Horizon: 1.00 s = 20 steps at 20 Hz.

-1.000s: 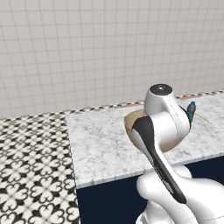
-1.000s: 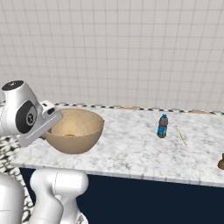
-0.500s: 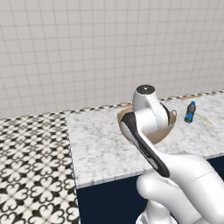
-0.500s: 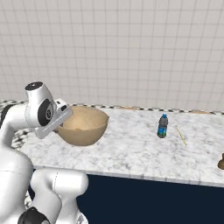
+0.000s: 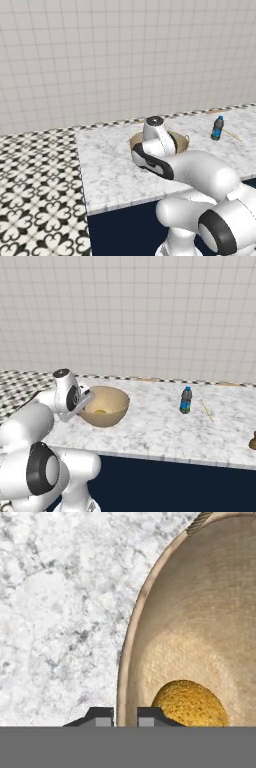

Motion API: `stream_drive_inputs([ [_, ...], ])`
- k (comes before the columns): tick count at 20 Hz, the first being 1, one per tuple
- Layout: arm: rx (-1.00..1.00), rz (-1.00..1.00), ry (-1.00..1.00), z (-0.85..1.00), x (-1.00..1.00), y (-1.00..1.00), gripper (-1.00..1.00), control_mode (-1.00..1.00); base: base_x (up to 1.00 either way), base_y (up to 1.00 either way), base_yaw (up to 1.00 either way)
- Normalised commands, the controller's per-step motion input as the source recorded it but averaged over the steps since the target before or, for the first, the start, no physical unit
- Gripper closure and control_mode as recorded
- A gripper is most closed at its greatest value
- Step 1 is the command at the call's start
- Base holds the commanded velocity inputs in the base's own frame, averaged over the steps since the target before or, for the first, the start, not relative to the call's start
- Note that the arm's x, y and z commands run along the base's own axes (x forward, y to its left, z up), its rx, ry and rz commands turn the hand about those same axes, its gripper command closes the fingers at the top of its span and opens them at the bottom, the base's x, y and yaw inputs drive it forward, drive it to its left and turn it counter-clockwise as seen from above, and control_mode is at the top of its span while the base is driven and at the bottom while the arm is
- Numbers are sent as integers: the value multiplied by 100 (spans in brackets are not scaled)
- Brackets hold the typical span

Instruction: Open the cabinet, pick up the bread from the cabinet and place it in the basket. Then move the basket to the dining counter.

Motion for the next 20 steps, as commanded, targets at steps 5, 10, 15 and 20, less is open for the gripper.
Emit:
stream_drive_inputs([
  [5, -2, 0, 0, -49, 39, 5, 100, -100, 0, 0, 0],
  [10, 0, 0, 1, -15, 7, 5, -100, -100, 0, 0, 0],
  [15, -1, 0, 8, 10, 0, 0, -100, -100, 0, 0, 0],
  [20, 0, -5, 3, 76, -20, 4, -100, -100, 0, 0, 0],
])
